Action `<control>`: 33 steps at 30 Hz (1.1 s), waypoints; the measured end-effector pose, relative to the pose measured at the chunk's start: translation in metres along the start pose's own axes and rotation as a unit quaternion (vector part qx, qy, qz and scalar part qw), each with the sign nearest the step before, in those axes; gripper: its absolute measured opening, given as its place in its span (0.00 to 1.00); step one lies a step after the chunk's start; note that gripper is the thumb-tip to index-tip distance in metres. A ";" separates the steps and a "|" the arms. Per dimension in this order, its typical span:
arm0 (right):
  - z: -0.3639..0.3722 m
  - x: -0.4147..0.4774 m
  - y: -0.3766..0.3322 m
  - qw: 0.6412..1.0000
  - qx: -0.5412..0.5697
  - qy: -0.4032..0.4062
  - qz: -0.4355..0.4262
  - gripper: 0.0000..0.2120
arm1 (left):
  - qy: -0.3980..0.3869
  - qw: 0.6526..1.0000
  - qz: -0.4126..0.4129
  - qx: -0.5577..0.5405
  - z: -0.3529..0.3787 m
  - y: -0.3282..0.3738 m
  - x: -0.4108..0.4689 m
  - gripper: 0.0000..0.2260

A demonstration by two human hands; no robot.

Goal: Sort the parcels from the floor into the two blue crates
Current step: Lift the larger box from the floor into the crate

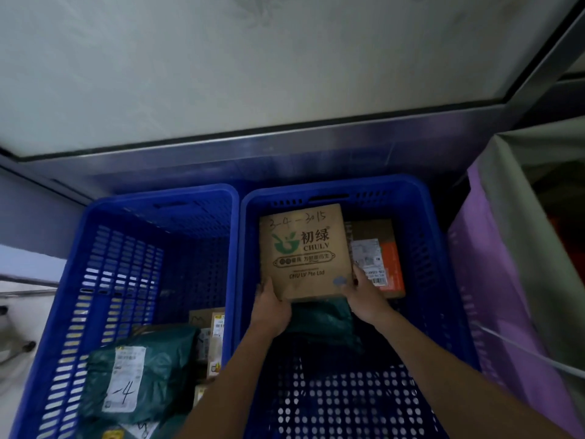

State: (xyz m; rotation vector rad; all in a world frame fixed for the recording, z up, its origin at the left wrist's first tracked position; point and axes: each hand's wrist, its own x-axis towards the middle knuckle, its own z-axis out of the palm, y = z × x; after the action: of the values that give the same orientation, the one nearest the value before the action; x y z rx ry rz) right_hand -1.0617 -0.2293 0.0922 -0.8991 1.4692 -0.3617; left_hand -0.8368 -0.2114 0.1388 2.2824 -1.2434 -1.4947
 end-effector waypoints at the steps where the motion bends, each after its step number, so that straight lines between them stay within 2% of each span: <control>1: 0.000 0.002 -0.003 1.000 0.000 0.003 -0.001 0.32 | 0.007 1.000 0.003 0.018 0.004 0.003 -0.003 0.33; 7: 0.011 -0.003 -0.017 1.000 0.013 -0.007 0.023 0.34 | 0.040 0.988 0.060 0.137 0.014 0.006 -0.008 0.34; 10: 0.018 -0.004 -0.010 0.999 0.030 -0.011 0.037 0.36 | 0.016 0.986 0.060 0.155 0.006 0.004 -0.004 0.35; 15: 0.020 -0.020 -0.008 0.999 -0.005 -0.013 0.030 0.31 | -0.008 0.982 0.059 0.181 -0.012 0.005 -0.008 0.33; 18: 0.017 -0.023 0.003 0.999 -0.023 0.019 0.025 0.39 | -0.021 0.980 0.073 0.182 -0.019 0.007 -0.024 0.32; 20: 0.013 -0.009 0.025 0.999 -0.030 0.025 0.027 0.39 | -0.029 0.978 0.078 0.189 -0.023 0.011 -0.040 0.31; 23: 0.012 -0.046 -0.003 0.996 -0.061 0.042 0.041 0.35 | -0.037 0.979 0.089 0.182 -0.028 0.017 -0.069 0.29; 27: 0.019 -0.116 -0.066 0.993 -0.112 0.022 0.005 0.20 | -0.036 0.984 0.087 0.149 -0.037 0.021 -0.113 0.25; 30: 0.029 -0.146 -0.092 0.986 -0.162 -0.013 -0.025 0.24 | -0.028 0.988 0.074 0.132 -0.049 0.019 -0.142 0.24; 33: 0.046 -0.177 -0.115 0.974 -0.220 -0.052 -0.024 0.20 | -0.016 0.991 0.074 0.109 -0.068 0.017 -0.165 0.23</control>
State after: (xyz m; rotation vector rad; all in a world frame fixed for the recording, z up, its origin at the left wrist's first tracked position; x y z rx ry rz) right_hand -1.0050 -0.1635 0.2898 -1.2884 1.4558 -0.0168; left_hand -0.8180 -0.1275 0.2960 2.2407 -1.6208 -1.4120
